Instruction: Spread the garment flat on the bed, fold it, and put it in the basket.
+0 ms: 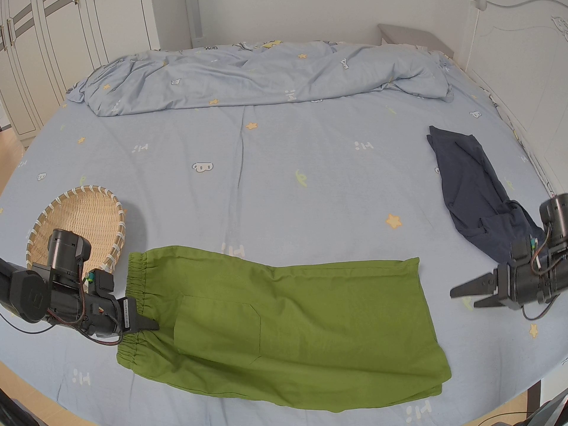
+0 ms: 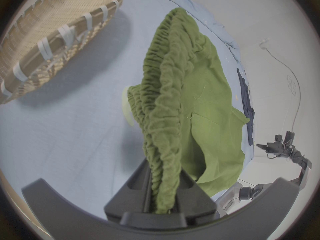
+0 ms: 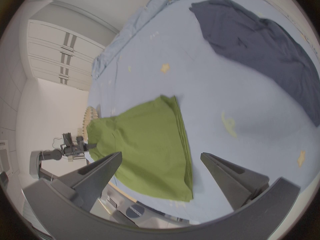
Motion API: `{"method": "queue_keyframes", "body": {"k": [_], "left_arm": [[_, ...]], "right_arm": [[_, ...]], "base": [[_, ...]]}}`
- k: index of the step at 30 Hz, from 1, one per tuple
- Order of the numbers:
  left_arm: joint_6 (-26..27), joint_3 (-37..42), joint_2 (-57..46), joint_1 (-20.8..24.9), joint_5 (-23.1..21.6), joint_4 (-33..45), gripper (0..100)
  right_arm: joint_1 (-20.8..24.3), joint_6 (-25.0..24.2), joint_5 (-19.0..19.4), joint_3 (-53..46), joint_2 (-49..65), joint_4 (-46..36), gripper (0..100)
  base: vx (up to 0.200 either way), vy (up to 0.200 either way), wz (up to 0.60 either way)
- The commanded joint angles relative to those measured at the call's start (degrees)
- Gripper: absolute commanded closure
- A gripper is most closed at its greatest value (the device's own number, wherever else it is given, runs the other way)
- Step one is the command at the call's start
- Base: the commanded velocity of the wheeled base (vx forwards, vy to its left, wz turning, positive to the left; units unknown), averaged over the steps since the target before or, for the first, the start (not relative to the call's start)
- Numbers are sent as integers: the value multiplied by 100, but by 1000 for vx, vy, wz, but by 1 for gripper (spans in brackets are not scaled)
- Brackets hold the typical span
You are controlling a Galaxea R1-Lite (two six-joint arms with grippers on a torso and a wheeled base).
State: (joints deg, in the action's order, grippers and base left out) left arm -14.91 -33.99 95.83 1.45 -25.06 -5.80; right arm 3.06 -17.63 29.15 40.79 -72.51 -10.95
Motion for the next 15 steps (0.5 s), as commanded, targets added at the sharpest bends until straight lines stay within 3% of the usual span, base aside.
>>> {"method": "queue_keyframes", "body": {"k": [1, 2, 4, 7, 15], "left_arm": [[216, -697, -284, -505, 212, 941, 100], [225, -732, -293, -523, 212, 993, 100], [436, -1444, -381, -831, 212, 2189, 100], [674, -1954, -381, -980, 212, 3024, 100], [700, -2578, -680, -752, 318, 3973, 100]], "right_arm": [[327, -435, -14, 1177, -826, 40, 0], [327, -443, -14, 1186, -835, 40, 0], [327, -461, -50, 1212, -932, 58, 0], [265, -461, -50, 1194, -1002, 58, 0], [283, -452, -50, 1309, -984, 49, 0]], "base": [[0, 0, 0], [0, 0, 0], [0, 0, 0], [0, 0, 0], [0, 0, 0]]}}
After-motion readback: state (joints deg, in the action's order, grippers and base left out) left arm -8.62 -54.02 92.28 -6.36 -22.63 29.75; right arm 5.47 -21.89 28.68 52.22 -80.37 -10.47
